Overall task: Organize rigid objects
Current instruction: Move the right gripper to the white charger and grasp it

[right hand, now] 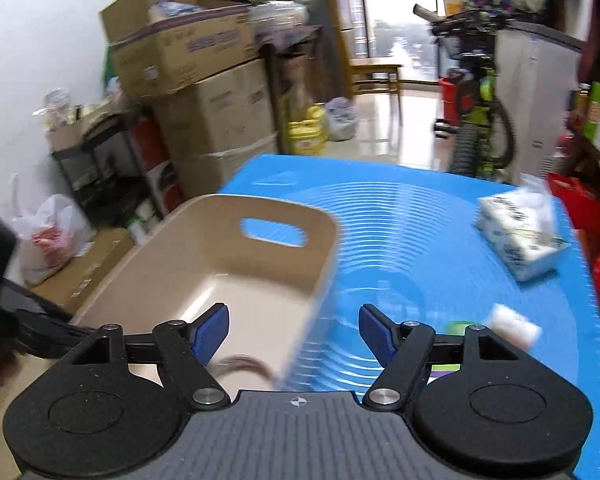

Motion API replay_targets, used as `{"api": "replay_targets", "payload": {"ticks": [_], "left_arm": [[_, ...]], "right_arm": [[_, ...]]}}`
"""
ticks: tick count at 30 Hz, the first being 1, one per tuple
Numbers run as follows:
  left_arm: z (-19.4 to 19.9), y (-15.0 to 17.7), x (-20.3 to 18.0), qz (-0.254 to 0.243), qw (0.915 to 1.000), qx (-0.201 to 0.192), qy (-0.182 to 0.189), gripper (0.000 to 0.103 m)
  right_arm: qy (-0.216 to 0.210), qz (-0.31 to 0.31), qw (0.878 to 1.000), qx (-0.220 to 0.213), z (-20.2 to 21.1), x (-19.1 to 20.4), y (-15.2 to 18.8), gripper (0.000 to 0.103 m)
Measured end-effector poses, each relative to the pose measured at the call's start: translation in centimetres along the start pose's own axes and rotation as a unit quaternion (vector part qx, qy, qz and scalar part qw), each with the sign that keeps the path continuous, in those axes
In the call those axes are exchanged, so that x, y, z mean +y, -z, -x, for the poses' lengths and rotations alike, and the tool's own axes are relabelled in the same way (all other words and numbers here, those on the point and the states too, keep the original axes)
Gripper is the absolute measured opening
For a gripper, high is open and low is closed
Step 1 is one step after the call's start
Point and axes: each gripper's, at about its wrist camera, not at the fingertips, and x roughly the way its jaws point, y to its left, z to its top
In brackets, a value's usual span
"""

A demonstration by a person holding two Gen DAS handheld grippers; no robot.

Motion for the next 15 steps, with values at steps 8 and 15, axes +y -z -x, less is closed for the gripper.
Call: {"api": "replay_targets", "payload": {"ticks": [8, 15], "left_arm": [[0.0, 0.0, 0.0, -0.001, 1.0000, 0.000, 0.000, 0.006], [0.0, 0.1, -0.1, -0.003, 1.0000, 0.000, 0.000, 0.006]], "right_arm": [[0.065, -0.058, 0.995, 0.036, -3.1, -6.8, 2.8, 0.077], [0.065, -0.099, 0.989, 0.085, -6.7, -9.0, 6.0, 0.077]]}}
